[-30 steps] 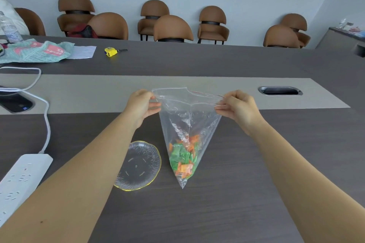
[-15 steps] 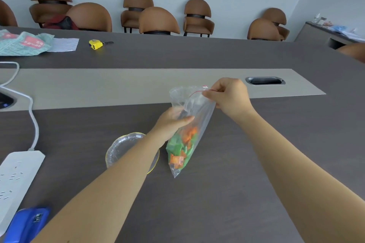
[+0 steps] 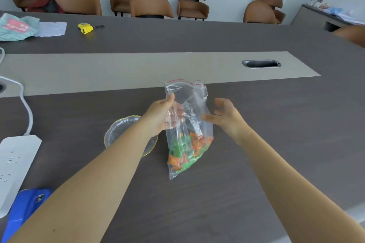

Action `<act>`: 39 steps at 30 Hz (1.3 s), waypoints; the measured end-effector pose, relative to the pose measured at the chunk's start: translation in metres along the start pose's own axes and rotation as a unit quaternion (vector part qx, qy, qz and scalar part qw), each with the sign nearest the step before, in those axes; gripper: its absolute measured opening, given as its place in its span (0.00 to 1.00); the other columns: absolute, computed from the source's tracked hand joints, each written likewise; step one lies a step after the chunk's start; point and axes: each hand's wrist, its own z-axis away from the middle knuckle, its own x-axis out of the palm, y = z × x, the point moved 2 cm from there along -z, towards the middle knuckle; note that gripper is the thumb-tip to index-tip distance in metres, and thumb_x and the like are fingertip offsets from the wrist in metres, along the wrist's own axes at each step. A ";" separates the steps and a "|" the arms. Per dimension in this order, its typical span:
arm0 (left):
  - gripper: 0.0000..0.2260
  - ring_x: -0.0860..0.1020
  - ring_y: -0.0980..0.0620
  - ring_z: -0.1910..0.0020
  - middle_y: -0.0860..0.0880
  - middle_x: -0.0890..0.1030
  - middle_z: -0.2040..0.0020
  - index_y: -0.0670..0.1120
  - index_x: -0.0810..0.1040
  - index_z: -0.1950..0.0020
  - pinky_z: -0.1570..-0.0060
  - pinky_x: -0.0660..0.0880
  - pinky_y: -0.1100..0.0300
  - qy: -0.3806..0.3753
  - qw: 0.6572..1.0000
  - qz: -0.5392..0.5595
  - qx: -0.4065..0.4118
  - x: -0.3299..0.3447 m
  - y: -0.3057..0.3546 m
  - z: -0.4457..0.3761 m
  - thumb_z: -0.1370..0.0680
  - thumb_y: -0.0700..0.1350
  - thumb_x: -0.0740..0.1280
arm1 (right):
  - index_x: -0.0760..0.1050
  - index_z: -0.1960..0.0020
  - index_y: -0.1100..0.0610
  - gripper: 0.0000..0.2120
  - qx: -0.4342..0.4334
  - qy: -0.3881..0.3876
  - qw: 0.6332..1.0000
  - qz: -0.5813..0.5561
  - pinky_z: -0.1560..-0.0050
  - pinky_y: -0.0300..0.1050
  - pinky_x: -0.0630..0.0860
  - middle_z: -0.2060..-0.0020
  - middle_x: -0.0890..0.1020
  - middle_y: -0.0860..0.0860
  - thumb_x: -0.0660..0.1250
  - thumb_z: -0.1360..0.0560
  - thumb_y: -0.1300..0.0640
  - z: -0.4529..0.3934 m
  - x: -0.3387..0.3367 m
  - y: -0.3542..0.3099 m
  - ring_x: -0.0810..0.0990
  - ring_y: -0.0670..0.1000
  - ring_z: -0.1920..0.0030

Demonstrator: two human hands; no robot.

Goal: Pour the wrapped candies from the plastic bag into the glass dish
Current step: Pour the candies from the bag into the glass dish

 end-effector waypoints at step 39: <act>0.15 0.75 0.48 0.50 0.44 0.76 0.51 0.44 0.75 0.56 0.55 0.73 0.59 0.294 0.948 0.034 -0.114 -0.083 -0.143 0.105 0.27 0.56 0.64 | 0.81 0.54 0.61 0.10 0.004 -0.279 0.951 0.131 0.52 0.47 0.72 0.65 0.80 0.54 0.68 0.31 0.57 0.037 0.112 0.074 0.76 0.50 0.58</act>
